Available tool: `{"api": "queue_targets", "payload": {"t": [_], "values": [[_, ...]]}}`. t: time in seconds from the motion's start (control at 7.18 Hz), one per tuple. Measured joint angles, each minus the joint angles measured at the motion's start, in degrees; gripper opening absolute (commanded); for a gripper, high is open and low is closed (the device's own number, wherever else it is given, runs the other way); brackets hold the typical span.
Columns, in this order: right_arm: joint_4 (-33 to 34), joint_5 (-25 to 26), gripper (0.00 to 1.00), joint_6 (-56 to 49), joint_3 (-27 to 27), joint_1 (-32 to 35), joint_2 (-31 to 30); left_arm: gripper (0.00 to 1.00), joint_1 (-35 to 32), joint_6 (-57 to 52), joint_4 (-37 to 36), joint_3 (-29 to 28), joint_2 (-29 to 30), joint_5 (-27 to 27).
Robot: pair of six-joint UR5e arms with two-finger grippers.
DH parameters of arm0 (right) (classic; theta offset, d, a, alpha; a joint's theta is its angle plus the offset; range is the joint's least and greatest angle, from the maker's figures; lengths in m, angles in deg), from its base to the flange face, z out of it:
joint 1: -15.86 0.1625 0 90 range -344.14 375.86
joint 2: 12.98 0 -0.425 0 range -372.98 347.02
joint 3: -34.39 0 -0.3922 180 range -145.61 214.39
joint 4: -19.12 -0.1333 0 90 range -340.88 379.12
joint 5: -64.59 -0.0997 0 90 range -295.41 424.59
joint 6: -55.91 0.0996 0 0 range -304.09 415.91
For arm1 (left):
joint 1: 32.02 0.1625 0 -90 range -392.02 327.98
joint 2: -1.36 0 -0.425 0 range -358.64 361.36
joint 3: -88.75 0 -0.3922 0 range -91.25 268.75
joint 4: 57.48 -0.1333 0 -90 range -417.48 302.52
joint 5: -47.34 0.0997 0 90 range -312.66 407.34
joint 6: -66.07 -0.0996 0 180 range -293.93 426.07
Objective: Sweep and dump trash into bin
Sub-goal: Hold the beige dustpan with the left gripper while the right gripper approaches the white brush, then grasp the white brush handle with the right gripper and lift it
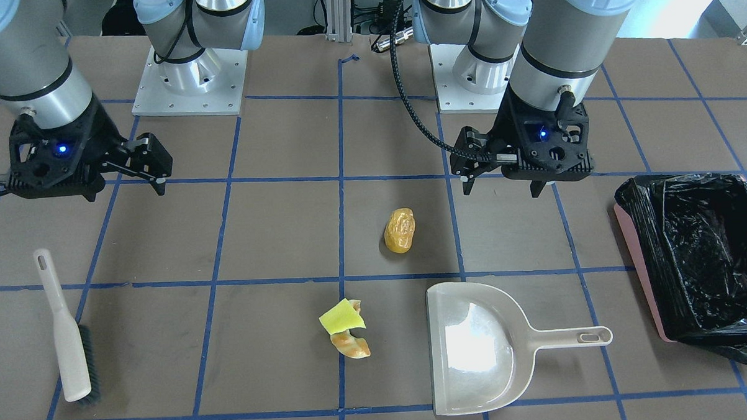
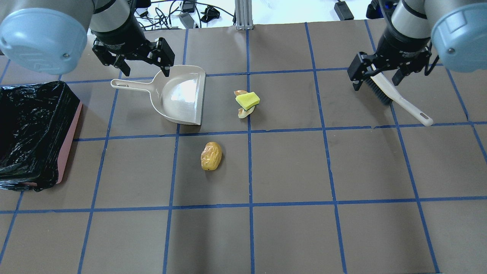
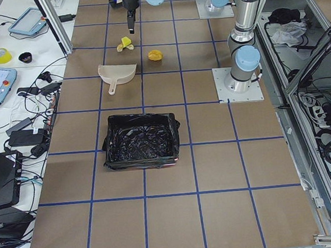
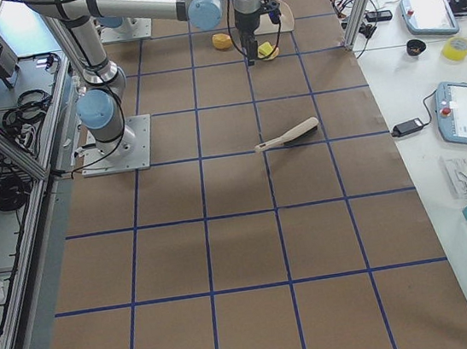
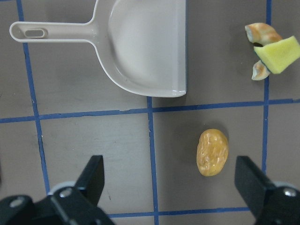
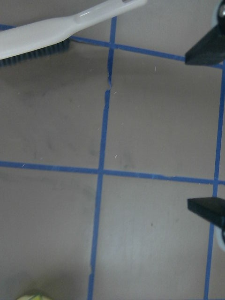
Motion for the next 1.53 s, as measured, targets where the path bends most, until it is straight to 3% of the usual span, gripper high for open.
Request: {"api": "queue_targets", "payload": {"t": [0.14, 0.42, 0.84, 1.25, 1.39, 1.53], "values": [[0.6, 2.5, 1.00, -7.9, 1.7, -4.1, 0.8, 1.00, 0.1, 7.6, -2.0, 0.4, 0.2, 0.2], [7.9, 5.9, 1.00, -25.6, 3.3, -11.7, 5.4, 1.00, 1.4, 30.0, -5.3, 2.2, 1.1, 0.6], [19.9, 6.3, 0.98, -41.4, 4.0, -15.3, 13.7, 1.00, 6.4, 58.0, -11.2, 4.6, 3.8, 0.9], [23.3, 5.8, 0.93, -43.6, 7.5, -17.1, 16.7, 1.00, 11.1, 77.3, -14.8, 3.8, 10.5, 1.2], [23.3, 5.7, 0.81, -41.0, 8.4, -17.2, 16.9, 1.00, 11.9, 81.2, -16.8, 3.5, 13.3, 1.1], [23.3, 5.8, 0.77, -39.6, 8.7, -17.2, 16.9, 1.00, 12.6, 84.7, -18.5, 2.6, 15.9, 0.5]]}}
